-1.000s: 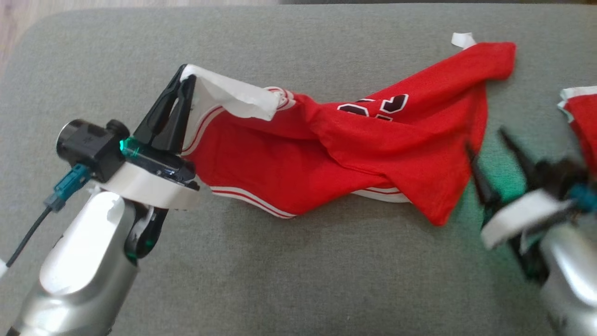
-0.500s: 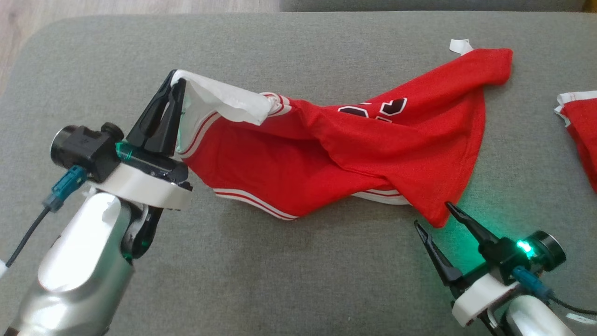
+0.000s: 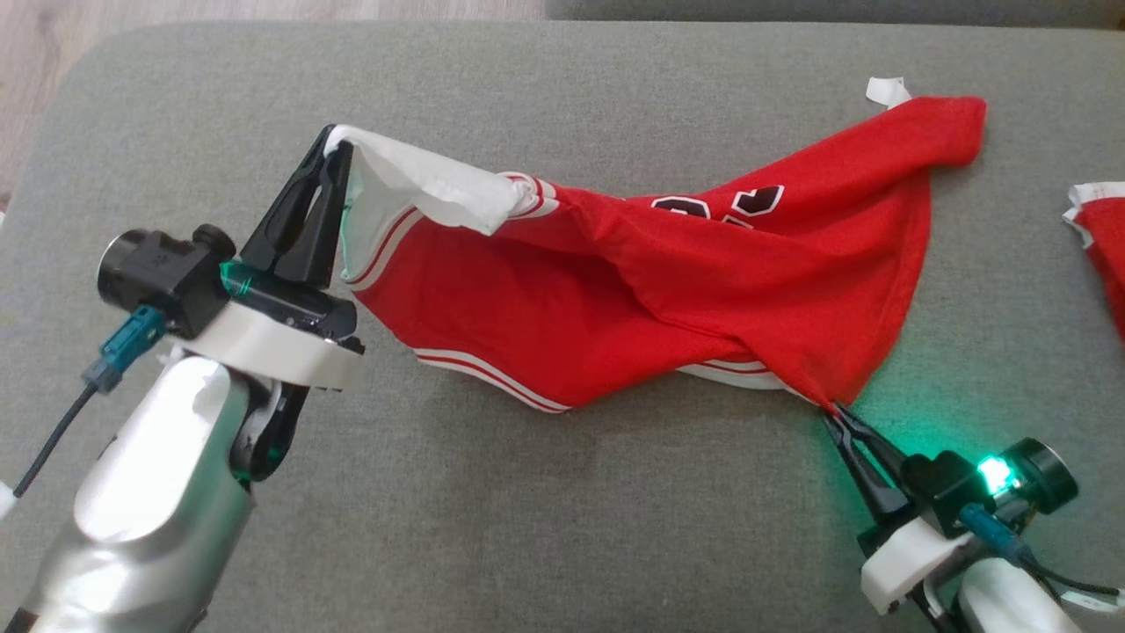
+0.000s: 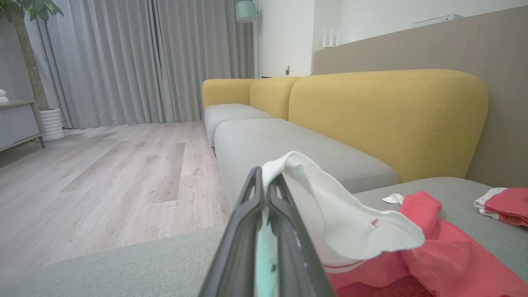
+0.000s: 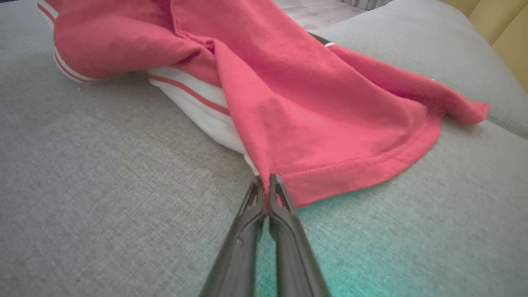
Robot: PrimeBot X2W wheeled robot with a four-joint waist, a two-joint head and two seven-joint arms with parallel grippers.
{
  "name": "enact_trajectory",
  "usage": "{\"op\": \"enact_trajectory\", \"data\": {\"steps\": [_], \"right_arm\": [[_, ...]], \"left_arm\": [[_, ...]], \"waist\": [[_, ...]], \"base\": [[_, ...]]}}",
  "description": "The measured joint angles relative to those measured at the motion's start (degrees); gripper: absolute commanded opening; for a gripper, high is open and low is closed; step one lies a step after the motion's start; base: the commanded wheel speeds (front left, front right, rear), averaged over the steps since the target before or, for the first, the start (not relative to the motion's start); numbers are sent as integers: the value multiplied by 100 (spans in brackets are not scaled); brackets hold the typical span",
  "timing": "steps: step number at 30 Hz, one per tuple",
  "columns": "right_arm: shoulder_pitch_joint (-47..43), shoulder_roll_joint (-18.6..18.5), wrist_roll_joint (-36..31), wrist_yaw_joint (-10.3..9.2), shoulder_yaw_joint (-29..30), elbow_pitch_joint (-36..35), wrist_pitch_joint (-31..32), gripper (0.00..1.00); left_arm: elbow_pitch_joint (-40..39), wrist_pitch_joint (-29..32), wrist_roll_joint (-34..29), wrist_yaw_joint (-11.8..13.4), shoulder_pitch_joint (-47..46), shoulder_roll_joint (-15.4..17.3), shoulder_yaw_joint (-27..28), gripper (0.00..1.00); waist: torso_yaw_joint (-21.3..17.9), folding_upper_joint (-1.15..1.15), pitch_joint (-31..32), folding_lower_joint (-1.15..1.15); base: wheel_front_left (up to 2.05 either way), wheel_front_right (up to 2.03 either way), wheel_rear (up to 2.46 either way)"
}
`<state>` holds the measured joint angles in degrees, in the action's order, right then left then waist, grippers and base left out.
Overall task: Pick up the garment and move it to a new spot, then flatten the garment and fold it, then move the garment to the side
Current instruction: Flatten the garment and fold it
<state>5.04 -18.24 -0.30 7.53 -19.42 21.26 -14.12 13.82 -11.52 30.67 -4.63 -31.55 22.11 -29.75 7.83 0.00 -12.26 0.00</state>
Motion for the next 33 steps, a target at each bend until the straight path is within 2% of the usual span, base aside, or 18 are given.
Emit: {"op": "enact_trajectory", "data": {"steps": [6, 10, 18, 23, 27, 33], "right_arm": [[-148, 67, -38, 0, 417, -422, -1, 0], [-227, -25, -38, 0, 895, -1151, 15, 0], [229, -978, 52, 0, 1469, -2613, 799, 0], [865, -1506, 341, 0, 1728, -3217, 1269, 0], [1510, -1733, 756, 0, 1673, -3174, 1514, 0], [2956, -1892, 1477, 0, 847, -2195, 1668, 0]], "left_arm": [[53, -67, 0, -25, 14, 44, -5, 0], [-124, -93, 0, -43, 95, 271, 24, 0], [-1014, 99, -1, -40, 218, 775, 176, 0], [-1689, 421, 10, -24, -266, 1049, 428, 0], [-1818, 781, 90, -74, -1173, 1144, 508, 0], [-862, 1357, 263, -202, -2558, 1106, 364, 0]], "waist": [[-44, 0, 229, 0], [-144, 0, 526, -1], [-396, 0, 1224, -1], [-545, 0, 1427, -2], [-577, 0, 1339, -1], [-604, 0, 853, 0]], "base": [[0, 0, 0], [0, 0, 0], [0, 0, 0], [0, 0, 0], [0, 0, 0], [0, 0, 0]]}}
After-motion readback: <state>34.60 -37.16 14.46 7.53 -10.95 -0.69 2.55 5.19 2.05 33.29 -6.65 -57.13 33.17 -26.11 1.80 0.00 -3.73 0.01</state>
